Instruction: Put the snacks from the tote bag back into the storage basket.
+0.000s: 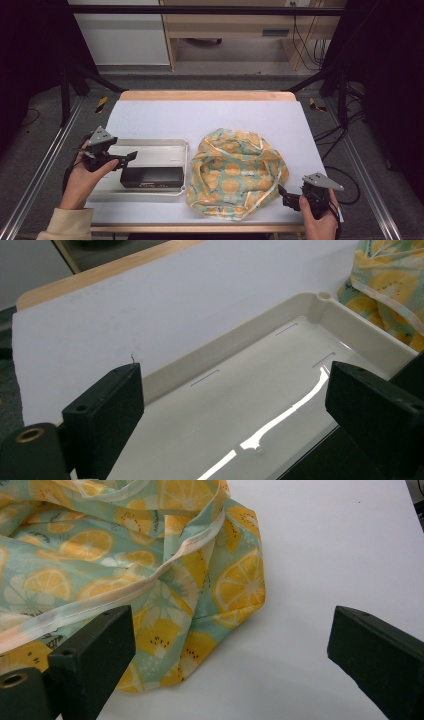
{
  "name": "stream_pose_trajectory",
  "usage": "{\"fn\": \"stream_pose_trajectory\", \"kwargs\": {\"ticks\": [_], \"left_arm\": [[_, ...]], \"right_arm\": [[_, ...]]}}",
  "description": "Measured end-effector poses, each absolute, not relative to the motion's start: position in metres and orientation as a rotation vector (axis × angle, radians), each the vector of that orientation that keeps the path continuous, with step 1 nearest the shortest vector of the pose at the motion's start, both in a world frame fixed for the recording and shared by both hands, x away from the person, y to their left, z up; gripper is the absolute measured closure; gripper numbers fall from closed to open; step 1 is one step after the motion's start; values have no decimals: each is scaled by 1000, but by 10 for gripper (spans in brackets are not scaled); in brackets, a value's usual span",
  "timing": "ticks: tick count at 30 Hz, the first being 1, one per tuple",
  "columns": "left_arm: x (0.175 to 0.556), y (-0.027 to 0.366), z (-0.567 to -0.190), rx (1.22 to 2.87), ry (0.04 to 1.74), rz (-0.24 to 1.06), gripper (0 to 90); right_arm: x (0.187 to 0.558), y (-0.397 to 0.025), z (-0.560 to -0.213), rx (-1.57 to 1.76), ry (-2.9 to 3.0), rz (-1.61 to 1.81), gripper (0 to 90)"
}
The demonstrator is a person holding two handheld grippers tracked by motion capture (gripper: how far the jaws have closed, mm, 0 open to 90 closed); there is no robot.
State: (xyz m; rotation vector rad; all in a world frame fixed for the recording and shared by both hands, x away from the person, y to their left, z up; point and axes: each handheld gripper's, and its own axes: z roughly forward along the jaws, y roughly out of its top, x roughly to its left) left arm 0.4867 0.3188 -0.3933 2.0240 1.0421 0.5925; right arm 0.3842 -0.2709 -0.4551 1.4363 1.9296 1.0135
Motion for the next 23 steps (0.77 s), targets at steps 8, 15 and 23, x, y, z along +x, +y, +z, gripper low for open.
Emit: {"fn": "stream_pose_trajectory", "kwargs": {"ticks": [8,15,23], "left_arm": [[490,338,-398,1988,1147,664,87],[492,349,-402,2006,1213,725,88],[493,353,-406,2032,1243,744,90]], "right_arm": [[384,-271,-455,1436,1932,1013,55],[384,-270,-455,1434,1936,1011,55],[385,-269,-455,1434,1946,1014,55]]}}
